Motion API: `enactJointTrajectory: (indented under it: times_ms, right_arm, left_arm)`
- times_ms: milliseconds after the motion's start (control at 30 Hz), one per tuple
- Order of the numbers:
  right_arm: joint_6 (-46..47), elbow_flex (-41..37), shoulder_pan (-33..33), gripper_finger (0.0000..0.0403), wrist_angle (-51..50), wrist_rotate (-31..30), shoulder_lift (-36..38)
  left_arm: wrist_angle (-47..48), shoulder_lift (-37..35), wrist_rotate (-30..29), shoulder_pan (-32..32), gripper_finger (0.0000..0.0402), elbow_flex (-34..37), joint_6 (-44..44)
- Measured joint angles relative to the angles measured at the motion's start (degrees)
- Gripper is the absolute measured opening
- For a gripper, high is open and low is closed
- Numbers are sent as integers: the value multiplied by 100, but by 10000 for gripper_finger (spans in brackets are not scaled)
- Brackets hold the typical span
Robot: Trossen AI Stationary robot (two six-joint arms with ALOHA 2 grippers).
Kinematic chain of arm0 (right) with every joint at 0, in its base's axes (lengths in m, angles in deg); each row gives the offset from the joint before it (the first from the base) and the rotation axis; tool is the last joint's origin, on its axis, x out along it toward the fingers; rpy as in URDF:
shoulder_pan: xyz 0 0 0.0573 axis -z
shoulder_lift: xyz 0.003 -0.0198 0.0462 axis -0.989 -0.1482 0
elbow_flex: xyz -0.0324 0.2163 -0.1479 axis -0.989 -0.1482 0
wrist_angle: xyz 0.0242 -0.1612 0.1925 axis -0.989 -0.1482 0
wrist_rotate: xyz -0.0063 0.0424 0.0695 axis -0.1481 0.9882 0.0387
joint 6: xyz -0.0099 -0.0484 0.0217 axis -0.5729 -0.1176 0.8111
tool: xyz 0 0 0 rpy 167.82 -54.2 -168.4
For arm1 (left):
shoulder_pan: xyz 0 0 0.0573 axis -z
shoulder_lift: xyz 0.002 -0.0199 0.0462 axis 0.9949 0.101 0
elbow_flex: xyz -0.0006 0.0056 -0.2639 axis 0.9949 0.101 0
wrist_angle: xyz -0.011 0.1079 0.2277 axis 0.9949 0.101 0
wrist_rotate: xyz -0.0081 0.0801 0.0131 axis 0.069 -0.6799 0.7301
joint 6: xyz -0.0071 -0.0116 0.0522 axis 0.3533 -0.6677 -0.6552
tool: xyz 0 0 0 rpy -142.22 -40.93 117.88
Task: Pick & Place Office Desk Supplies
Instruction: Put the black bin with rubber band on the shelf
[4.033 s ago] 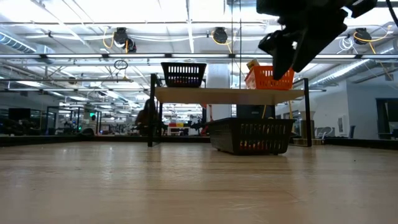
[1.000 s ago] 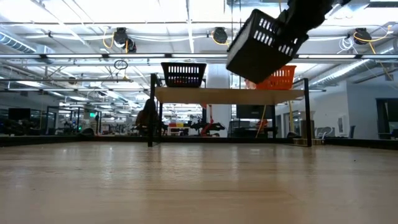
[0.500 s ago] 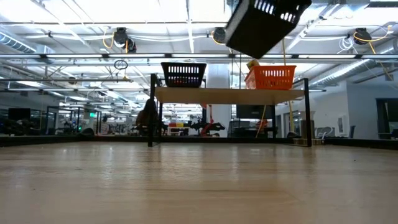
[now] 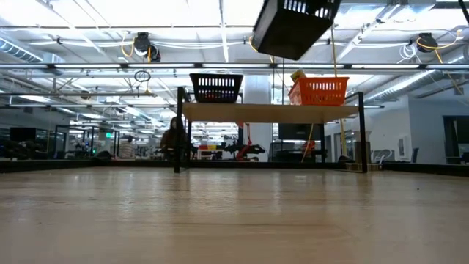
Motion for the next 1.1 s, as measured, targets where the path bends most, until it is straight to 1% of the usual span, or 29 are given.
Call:
enactJointTrajectory:
  times_ms: [67, 300, 800, 967, 1100]
  right_arm:
    - [5, 146, 8, 0, -114, -4, -81]
    - [9, 179, 156, 0, -377, -105, -155]
    - [-2, 180, 197, 0, -140, -98, -176]
    - [-7, 173, 329, 0, -194, -81, -447]
    - [-142, 173, 489, 0, -197, 42, -707]
  left_arm:
    - [0, 0, 0, 6, 255, -2, 26]
    - [-1, 0, -1, 42, 255, 0, 43]
    - [-2, 0, -2, 37, 255, 0, 61]
    - [-2, 0, -2, 39, 255, 0, 64]
    - [-2, 0, -4, 39, 255, 0, 81]
